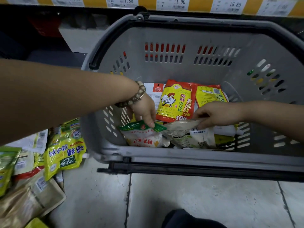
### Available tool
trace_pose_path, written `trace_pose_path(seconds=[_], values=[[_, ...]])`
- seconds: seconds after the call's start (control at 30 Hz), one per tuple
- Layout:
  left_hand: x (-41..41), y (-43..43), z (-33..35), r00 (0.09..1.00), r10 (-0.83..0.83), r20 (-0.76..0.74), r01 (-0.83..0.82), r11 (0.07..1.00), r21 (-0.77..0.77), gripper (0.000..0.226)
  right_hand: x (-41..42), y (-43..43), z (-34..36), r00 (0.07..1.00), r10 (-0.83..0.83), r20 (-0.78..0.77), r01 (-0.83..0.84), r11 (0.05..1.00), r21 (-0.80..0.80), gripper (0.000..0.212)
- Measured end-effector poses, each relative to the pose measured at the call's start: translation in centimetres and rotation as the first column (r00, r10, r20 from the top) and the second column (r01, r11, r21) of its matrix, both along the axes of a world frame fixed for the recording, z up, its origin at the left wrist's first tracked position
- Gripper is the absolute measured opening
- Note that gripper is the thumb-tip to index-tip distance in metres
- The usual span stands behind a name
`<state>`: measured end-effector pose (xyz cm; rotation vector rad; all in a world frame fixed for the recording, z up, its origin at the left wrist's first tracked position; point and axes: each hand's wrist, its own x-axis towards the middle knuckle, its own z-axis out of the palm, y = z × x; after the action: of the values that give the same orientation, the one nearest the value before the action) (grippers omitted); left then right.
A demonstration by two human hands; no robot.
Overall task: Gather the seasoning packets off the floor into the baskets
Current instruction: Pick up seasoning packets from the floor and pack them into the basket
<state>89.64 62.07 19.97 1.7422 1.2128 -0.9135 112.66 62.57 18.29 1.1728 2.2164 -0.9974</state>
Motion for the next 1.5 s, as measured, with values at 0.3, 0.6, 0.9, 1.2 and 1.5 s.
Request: trace_pose_path(seconds=[0.3,0.6,0.9,1.2,1.5], values=[[-5.0,-3.7,8.8,0.768,0.355,0.533,-0.527,0.824,0.210,0.029,-7.6,-2.0,8.9,0.980,-0.069,-0.185,0.103,0.978,0.182,0.065],[-19.4,-15.1,13.6,0.406,0.466,0.787,-0.895,0.376,0.240,0.015,-25.2,-6.8,15.9,0.888,0.178,-0.424,0.043,0.886,0.461,0.058],[-33.7,-25.7,4.0,0.286,0.643,0.710,-0.952,0.110,0.284,0.019,-43.0,-13.3,6.2,0.905,0.397,-0.154,-0.270,0.816,0.511,0.046],[-40.1,-30.3,-9.3,0.246,0.777,0.580,-0.929,0.018,0.371,0.036,-50.7,-13.9,-9.6,0.979,0.187,-0.082,-0.157,0.947,0.281,0.043],[-42.6,-27.6,-18.9,-0.007,0.757,0.653,-0.964,-0.179,0.197,0.034,-59.0,-9.6,-17.0,0.975,0.002,-0.224,0.087,0.918,0.387,0.061]])
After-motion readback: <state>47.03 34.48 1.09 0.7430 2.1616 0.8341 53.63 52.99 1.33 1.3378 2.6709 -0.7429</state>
